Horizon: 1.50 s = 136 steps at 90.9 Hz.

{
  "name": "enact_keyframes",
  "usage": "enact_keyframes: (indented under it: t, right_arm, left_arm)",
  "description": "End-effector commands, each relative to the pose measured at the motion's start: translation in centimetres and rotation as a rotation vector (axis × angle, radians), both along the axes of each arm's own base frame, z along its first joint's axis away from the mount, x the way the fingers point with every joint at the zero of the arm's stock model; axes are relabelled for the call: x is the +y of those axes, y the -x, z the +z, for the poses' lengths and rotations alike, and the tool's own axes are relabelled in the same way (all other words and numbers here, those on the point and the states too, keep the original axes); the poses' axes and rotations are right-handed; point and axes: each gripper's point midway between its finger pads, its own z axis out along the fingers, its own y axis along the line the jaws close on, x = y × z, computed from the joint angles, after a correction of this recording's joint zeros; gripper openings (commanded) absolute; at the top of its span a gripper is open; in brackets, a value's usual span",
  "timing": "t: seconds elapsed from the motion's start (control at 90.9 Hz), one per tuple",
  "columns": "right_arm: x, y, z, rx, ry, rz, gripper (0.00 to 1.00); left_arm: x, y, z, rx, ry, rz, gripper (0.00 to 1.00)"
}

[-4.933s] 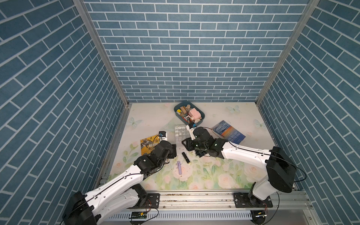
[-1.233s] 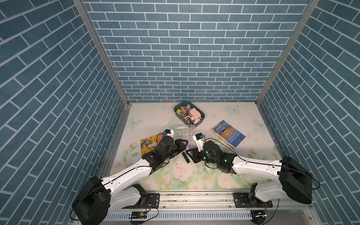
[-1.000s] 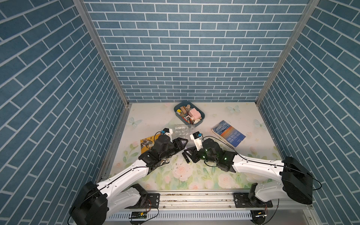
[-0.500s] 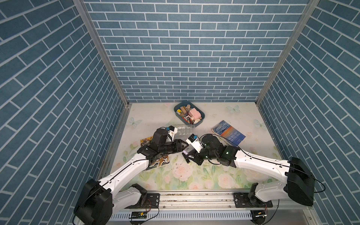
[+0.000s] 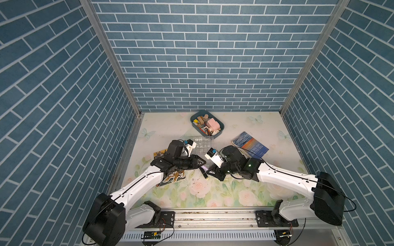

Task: Arrange the lipsticks in the organizer
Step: Pick up the lipstick at the center of the board.

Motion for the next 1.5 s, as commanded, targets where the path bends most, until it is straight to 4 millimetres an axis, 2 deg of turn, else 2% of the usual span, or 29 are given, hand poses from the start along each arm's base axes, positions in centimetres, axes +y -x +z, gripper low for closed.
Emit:
enact_keyframes:
  t: [0.0, 0.088, 0.308, 0.352, 0.451, 0.484, 0.561, 0.616, 0.726, 0.836, 0.968, 1.067, 1.221, 1.485]
  right_arm:
    - [0.4, -0.3, 0.6, -0.029, -0.010, 0.030, 0.10]
    - [0.5, -0.5, 0.6, -0.031, -0.013, 0.027, 0.12]
    - [0.7, -1.2, 1.0, -0.047, -0.039, -0.007, 0.18]
    - [0.7, -1.5, 1.0, -0.048, -0.043, -0.024, 0.23]
    - [0.2, -2.6, 1.5, -0.026, -0.069, -0.107, 0.53]
    - [-0.2, -3.2, 1.9, 0.006, -0.098, -0.157, 0.60]
    - [-1.6, -4.8, 3.0, 0.119, -0.214, -0.304, 0.66]
    - [-2.3, -5.2, 3.4, 0.227, -0.326, -0.402, 0.68]
    - [-3.1, -6.1, 4.3, 0.421, -0.544, -0.585, 0.68]
    - [-3.8, -6.9, 4.3, 0.576, -0.724, -0.709, 0.64]
    - [-3.2, -7.5, 5.1, 0.608, -0.813, -0.770, 0.60]
    - [-2.4, -7.7, 5.0, 0.616, -0.843, -0.817, 0.60]
    - [-0.8, -7.8, 5.9, 0.627, -0.914, -0.806, 0.58]
    - [0.4, -8.3, 7.0, 0.610, -0.983, -0.786, 0.53]
  left_arm:
    - [-0.1, 0.6, -0.2, -0.003, 0.020, -0.032, 0.33]
    - [-0.3, 0.6, 0.1, -0.002, 0.036, -0.037, 0.27]
    - [-0.6, 0.2, 0.4, 0.005, 0.067, -0.034, 0.22]
    - [-0.5, 0.0, 0.5, 0.004, 0.073, -0.027, 0.20]
    - [0.1, -0.9, 0.6, 0.009, 0.086, 0.024, 0.15]
    - [0.6, -1.5, 0.8, 0.012, 0.100, 0.061, 0.14]
    - [2.2, -3.4, 1.6, -0.011, 0.161, 0.171, 0.14]
    - [3.5, -5.0, 2.7, -0.063, 0.218, 0.273, 0.15]
    - [5.1, -6.0, 4.0, -0.135, 0.387, 0.441, 0.15]
    - [7.2, -6.0, 4.7, -0.185, 0.537, 0.604, 0.15]
    - [7.8, -5.8, 6.0, -0.249, 0.578, 0.669, 0.15]
    - [8.5, -5.6, 6.7, -0.271, 0.637, 0.731, 0.15]
    - [7.7, -5.1, 6.8, -0.269, 0.672, 0.739, 0.15]
    - [6.1, -4.8, 6.5, -0.238, 0.704, 0.697, 0.15]
